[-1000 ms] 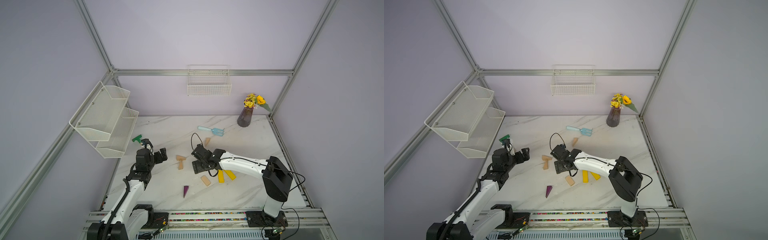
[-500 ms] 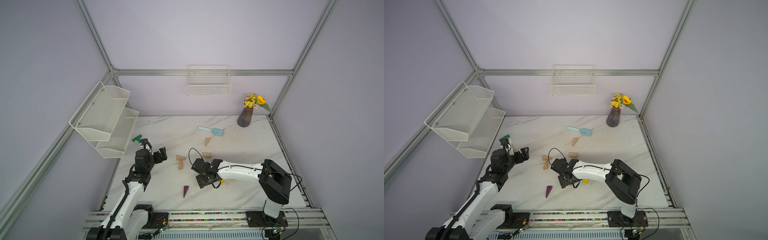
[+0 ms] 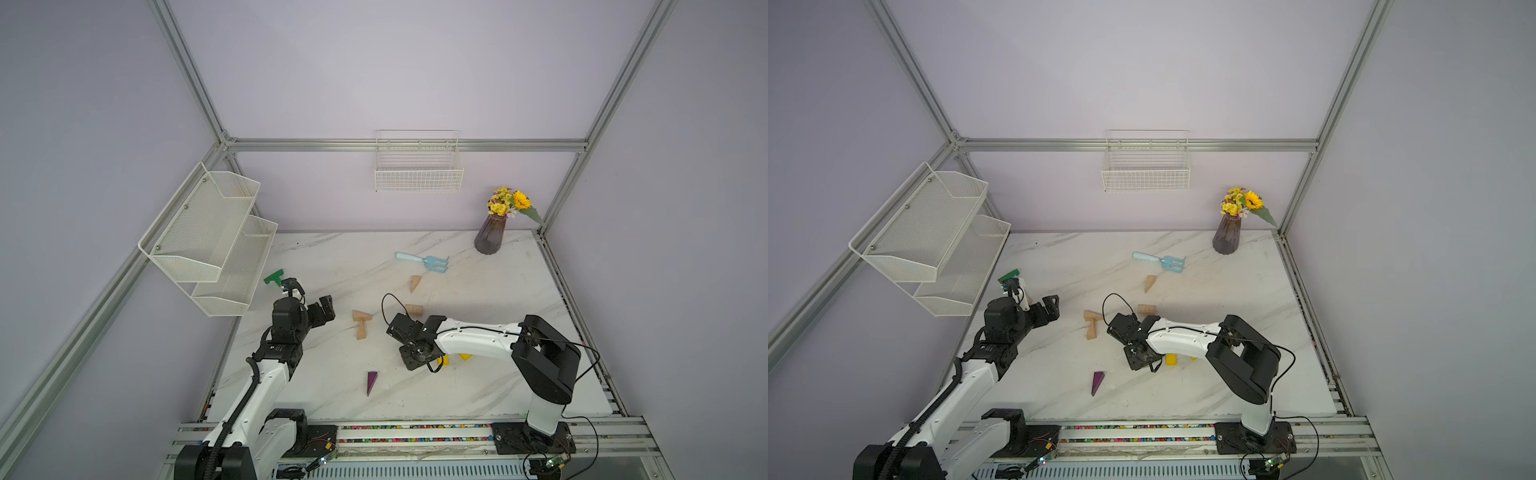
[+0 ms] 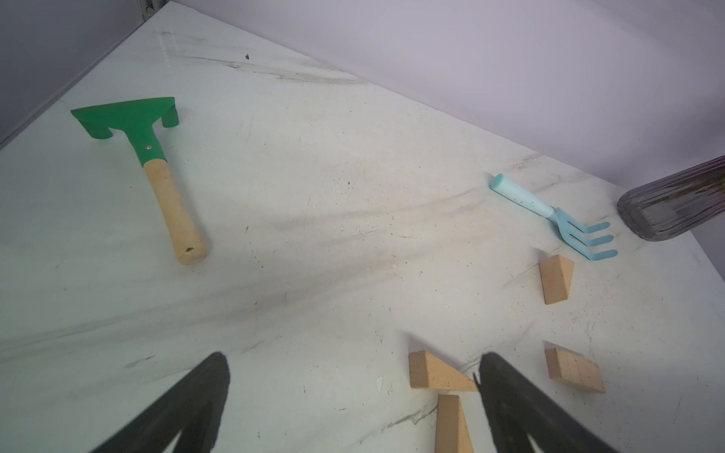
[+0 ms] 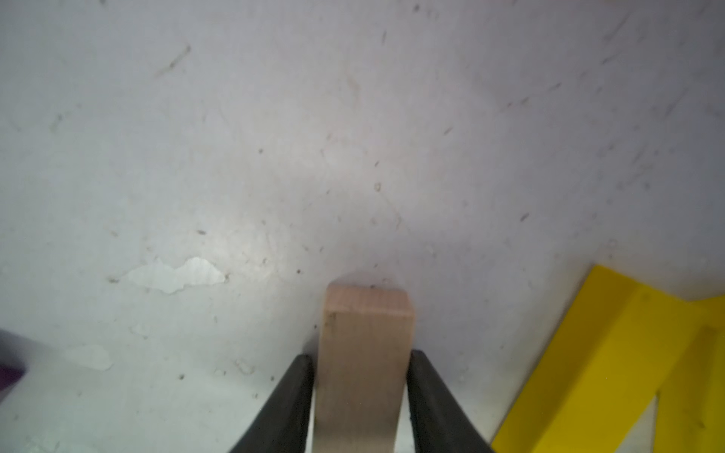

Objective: Assemble a small pinwheel with building blocks
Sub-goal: Assemble the building block at the center of the board.

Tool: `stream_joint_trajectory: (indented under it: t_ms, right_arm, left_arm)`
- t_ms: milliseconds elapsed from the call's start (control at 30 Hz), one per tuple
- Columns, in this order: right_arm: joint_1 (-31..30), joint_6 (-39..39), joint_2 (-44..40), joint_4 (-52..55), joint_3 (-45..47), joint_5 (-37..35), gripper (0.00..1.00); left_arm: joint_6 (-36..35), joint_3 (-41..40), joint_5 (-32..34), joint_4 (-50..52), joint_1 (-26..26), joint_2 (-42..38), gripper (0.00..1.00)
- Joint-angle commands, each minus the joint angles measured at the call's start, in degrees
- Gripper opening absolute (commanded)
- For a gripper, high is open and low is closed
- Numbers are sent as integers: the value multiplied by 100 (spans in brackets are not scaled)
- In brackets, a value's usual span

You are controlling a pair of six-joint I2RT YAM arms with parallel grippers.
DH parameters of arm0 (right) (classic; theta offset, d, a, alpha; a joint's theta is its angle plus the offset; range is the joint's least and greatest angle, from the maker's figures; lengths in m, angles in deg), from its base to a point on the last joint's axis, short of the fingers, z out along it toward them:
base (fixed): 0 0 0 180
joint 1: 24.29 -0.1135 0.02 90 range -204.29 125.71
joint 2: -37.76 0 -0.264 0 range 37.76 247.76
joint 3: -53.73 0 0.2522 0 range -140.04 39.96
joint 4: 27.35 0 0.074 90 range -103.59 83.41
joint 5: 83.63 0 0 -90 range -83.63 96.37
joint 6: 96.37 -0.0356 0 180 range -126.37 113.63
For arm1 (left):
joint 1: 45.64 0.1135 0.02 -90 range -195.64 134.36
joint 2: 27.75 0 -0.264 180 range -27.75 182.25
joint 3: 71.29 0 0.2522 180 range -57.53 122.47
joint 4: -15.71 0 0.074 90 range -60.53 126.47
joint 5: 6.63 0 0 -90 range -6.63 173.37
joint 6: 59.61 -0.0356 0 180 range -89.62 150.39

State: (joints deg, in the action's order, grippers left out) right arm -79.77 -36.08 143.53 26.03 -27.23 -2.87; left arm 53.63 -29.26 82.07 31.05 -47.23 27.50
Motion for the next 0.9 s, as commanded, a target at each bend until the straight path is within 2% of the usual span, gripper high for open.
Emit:
stream_joint_trajectory:
  t_ms: [0, 233, 467, 533, 700, 767, 867]
  right_arm:
    - [245, 510, 330, -165, -129, -254, 37]
    - [519, 1185, 687, -433, -674, -281, 29]
    - [530, 1710, 888, -584, -921, -305, 27]
    - [558, 1663, 769, -553, -912, -339, 30]
    - [591, 1277, 275, -429, -878, -324, 57]
    - [591, 1153, 179, -252, -895, -360, 62]
    - [590, 938, -25, -35, -786, -357, 64]
  left_arm:
    - [137, 159, -27, -267, -37, 55, 100]
    - [172, 188, -8, -321, -35, 135, 100]
    - [180, 176, 41, -295, -34, 112, 100]
    - [180, 152, 51, -311, -35, 106, 100]
    - [182, 181, 33, -209, -35, 51, 100]
    - [181, 146, 33, -210, -35, 0, 100]
    - [150, 131, 42, -194, -35, -57, 100]
